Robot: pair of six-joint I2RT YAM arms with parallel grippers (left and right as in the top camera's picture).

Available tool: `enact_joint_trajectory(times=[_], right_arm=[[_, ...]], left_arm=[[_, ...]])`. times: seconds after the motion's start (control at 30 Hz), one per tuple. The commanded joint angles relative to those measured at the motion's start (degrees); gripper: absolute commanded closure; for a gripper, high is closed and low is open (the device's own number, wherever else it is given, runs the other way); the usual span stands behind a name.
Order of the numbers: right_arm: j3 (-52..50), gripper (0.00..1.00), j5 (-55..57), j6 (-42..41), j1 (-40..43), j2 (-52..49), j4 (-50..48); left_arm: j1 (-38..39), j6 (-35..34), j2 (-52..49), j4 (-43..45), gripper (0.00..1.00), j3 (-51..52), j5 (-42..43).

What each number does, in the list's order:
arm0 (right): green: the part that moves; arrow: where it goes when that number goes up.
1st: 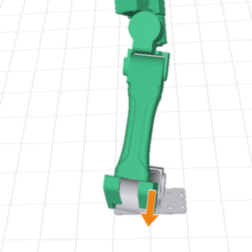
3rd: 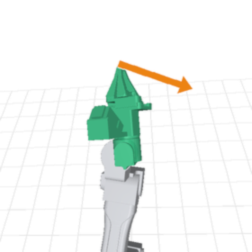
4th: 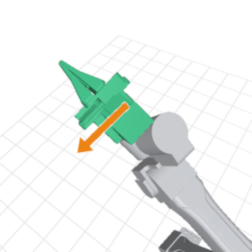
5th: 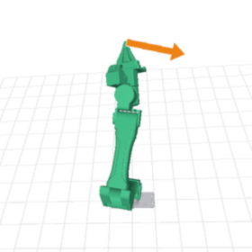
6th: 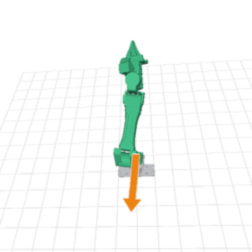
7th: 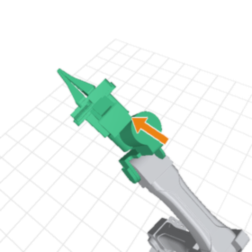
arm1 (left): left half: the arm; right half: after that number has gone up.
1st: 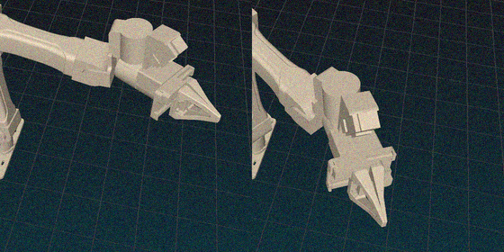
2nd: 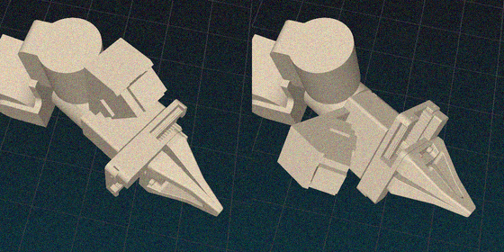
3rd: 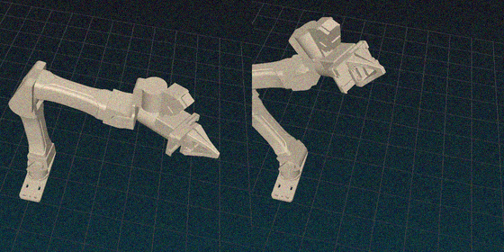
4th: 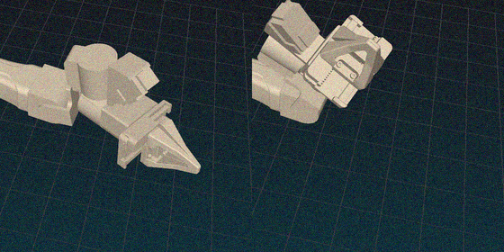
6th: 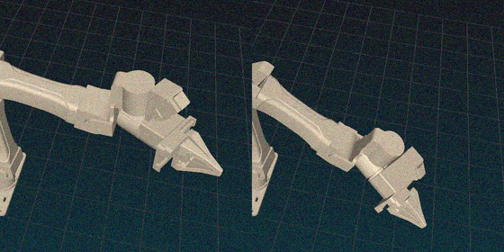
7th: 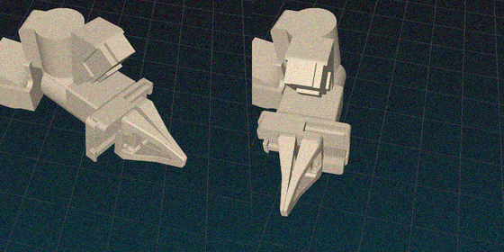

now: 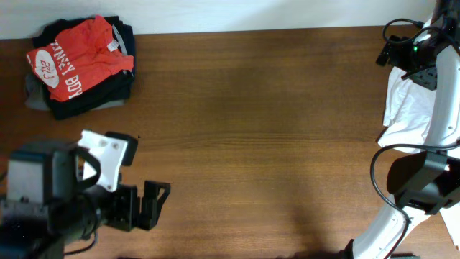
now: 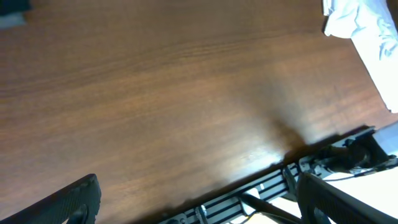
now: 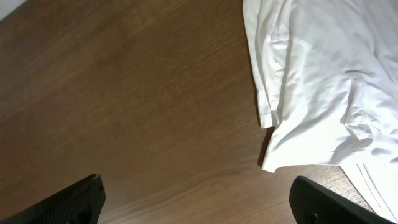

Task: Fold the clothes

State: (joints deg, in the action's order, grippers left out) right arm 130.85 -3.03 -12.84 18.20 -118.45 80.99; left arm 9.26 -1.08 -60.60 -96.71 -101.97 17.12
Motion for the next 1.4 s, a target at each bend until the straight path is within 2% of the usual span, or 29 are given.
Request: enact_joint_trajectory(times=[0.0,0.1,0.17,0.33,0.5,0.57,0.73,0.93,1.07,1.2,1.37], right_arm=[[0.59,0.02,-0.13,0.17,0.20,0.02,0.04],[0.59,0.02,-0.13,0.17,0.20,0.02,0.04],[0.59,0.02,-0.13,0.17,0.20,0.02,0.04],[0.59,0.02,-0.13,0.17,0.20,0.02,0.04],[0.59,0.02,-0.13,0.17,0.20,0.02,0.04],[0.59,0.02,-0.13,0.17,0.20,0.02,0.04],[0.59,0.02,-0.13,0.17,0.20,0.02,0.04],[0.59,0.02,-0.13,0.17,0.20,0.02,0.04],[0.59,0.02,-0.13,0.17,0.20,0.02,0.04],[0.59,0.02,-0.13,0.17,0.20,0.02,0.04],[0.59,0.02,-0.13,0.17,0.20,0.02,0.04]], left_arm=[[1.29,0.59,1.27,0.72,0.01,0.44,-1.97],[2.54,6.54,1.29,4.44,0.01,2.97,-1.92],[2.64,10.36,3.08,12.09,0.01,8.22,-1.92],[2.62,18.45,14.49,32.92,0.01,33.24,-1.97],[2.58,18.75,30.51,59.98,0.01,60.85,-3.26],[2.58,18.75,38.32,64.85,0.01,69.24,-3.30],[-0.46,18.75,48.85,72.83,0.01,81.31,-8.66],[-6.91,18.69,56.22,92.89,0.01,96.59,-9.03],[-10.49,18.29,60.33,97.50,0.01,101.48,-9.05],[-12.04,18.23,60.33,92.56,0.01,101.46,-9.29],[-12.04,18.08,60.33,92.78,0.01,101.46,-9.25]])
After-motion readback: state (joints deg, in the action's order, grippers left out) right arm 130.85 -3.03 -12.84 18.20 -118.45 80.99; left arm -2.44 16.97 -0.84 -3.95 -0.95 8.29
